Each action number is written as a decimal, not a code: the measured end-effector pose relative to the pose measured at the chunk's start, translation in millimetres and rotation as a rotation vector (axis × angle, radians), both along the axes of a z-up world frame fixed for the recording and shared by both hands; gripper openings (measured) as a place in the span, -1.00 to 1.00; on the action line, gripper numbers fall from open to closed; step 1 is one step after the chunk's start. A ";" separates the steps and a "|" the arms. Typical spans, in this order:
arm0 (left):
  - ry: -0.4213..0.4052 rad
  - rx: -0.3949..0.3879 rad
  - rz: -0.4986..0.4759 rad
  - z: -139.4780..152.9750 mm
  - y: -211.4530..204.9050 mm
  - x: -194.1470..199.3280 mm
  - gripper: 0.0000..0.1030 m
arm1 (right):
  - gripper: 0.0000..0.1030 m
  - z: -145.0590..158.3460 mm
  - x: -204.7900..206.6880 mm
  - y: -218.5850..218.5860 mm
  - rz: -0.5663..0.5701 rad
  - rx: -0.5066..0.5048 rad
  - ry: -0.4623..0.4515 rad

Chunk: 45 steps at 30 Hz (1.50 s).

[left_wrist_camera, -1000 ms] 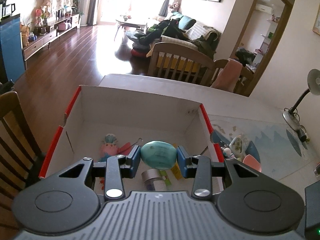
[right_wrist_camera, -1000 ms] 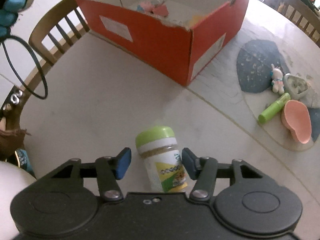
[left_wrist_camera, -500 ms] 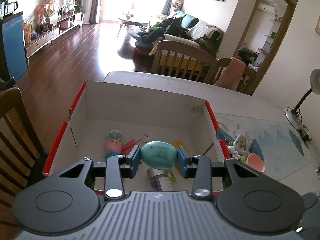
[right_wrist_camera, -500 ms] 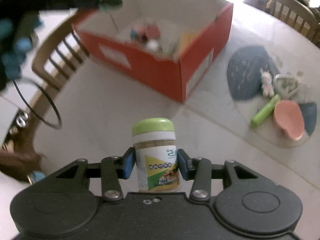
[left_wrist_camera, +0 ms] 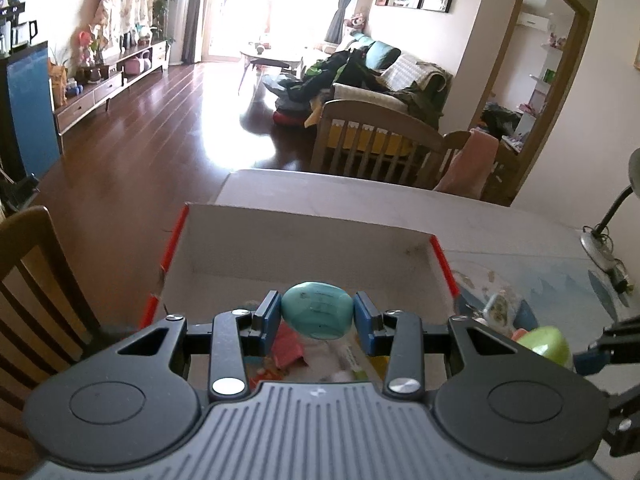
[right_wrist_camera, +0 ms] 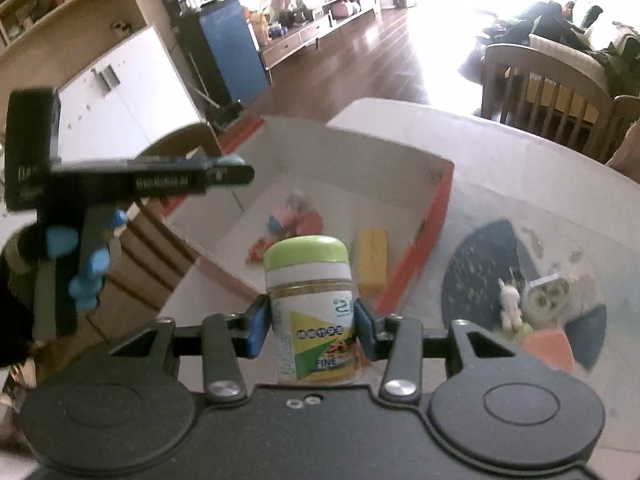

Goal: Organize rigid objects
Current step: 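Open left tool to drop eraser in box while right tool lowers and releases jar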

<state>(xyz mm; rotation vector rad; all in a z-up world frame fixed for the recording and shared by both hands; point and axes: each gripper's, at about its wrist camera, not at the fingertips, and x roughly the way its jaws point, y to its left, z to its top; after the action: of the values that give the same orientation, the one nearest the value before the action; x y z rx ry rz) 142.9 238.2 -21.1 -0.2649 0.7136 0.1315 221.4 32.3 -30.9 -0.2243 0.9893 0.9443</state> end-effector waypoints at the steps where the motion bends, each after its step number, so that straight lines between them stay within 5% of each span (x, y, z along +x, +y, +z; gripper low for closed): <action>1: 0.006 0.004 0.004 -1.4 2.6 3.7 -0.25 | -0.15 0.2 2.8 5.4 -0.004 0.000 -0.005; 26: 0.261 0.162 -0.065 -71.7 25.4 86.6 -0.25 | -0.15 -77.5 37.0 98.5 -0.053 -0.192 -0.016; 45: 0.379 0.095 -0.073 -93.1 35.0 86.8 -0.23 | -0.04 -82.6 32.6 88.9 -0.086 -0.203 -0.016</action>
<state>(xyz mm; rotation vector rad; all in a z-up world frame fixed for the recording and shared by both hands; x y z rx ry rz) 229.8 273.2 -114.2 -0.1230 1.0895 0.1474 254.0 121.1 -113.5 -0.3562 1.0718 0.7632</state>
